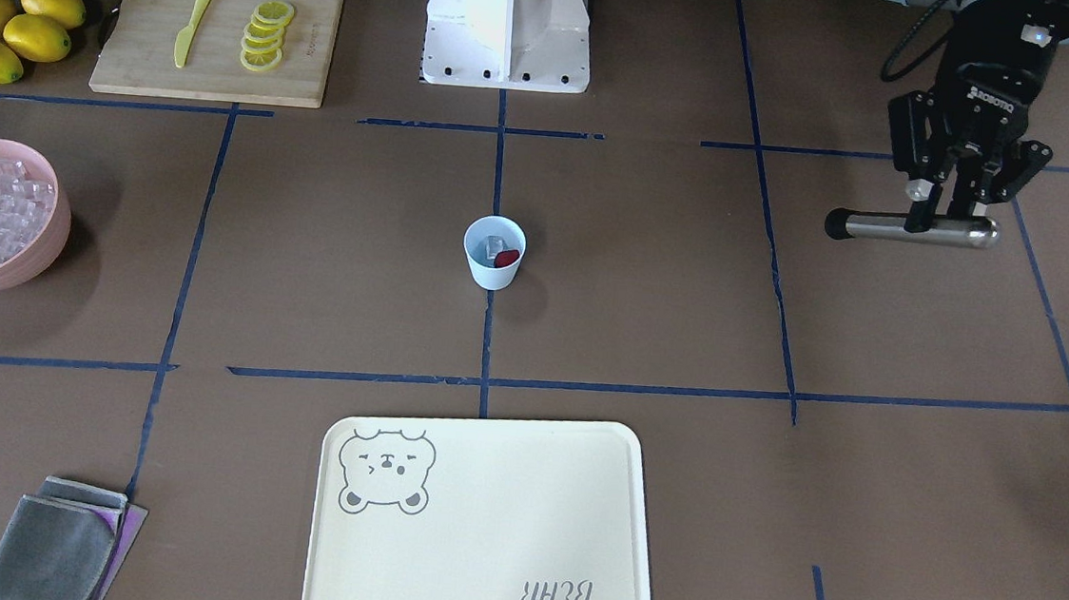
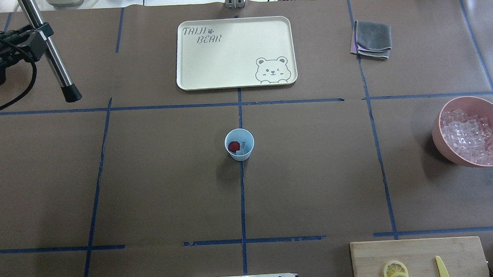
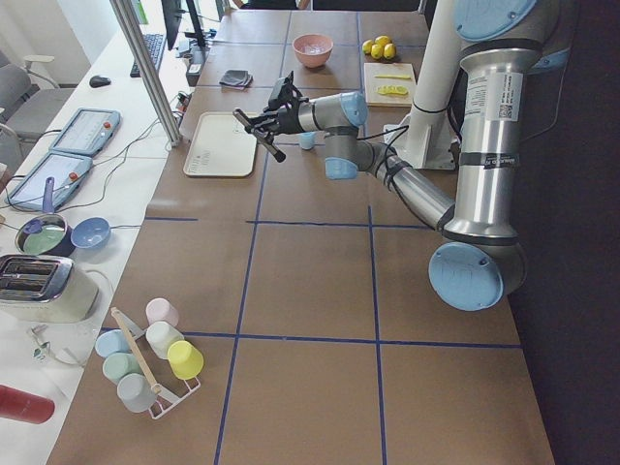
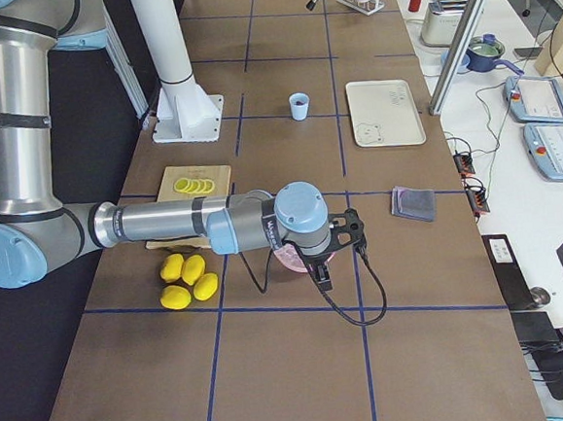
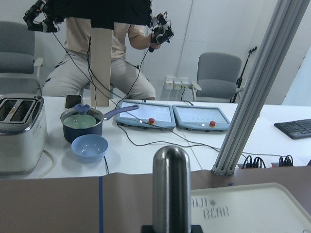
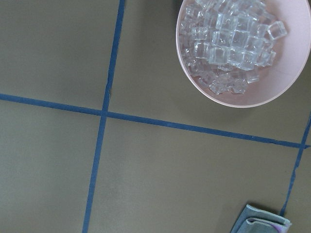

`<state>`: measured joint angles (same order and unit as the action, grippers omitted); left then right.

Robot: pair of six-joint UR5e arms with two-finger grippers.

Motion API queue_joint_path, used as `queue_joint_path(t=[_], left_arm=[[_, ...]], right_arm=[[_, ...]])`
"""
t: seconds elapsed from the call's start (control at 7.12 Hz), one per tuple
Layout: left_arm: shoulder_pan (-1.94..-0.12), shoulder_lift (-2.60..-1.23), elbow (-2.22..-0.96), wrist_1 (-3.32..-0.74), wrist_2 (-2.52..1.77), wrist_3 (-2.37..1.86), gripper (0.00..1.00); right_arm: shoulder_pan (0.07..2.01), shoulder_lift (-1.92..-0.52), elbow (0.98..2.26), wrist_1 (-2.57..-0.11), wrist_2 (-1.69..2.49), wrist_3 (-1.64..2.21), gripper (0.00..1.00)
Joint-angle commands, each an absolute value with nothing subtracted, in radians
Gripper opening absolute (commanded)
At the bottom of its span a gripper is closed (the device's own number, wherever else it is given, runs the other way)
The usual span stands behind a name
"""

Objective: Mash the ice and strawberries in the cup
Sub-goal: 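Bring the metal pestle over the light-blue cup with the left gripper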

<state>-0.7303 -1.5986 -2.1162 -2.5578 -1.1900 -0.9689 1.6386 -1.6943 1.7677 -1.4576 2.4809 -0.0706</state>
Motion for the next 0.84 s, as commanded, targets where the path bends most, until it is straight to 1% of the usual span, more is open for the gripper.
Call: queue_joint_path(t=[0.0,0.14,0.28,0.42,0.7], left_arm=[[-0.452,-1.679,-2.111,-2.684,-0.853,-0.945,0.0],[-0.304,-1.783,-2.103,-2.683,-0.718,-0.849,0.0],[-0.2,-1.851,-2.097,-2.684,-0.625,-0.751,0.0],[-0.177,-1.865,-2.077,-2.686,-0.582,-0.714,0.0],[-0.178,-1.879,-1.941,-2.722,-0.527,-0.719,0.0]], right_arm=[[1.64,-1.698,1.767,-1.479,2.455,-0.072,0.99],[1.64,-1.698,1.767,-1.489,2.416,-0.072,0.99],[1.64,-1.698,1.767,-1.502,2.396,-0.072,0.99],[1.64,-1.7,1.767,-1.503,2.393,-0.074,0.99],[1.64,-1.71,1.766,-1.503,2.391,-0.074,0.99]])
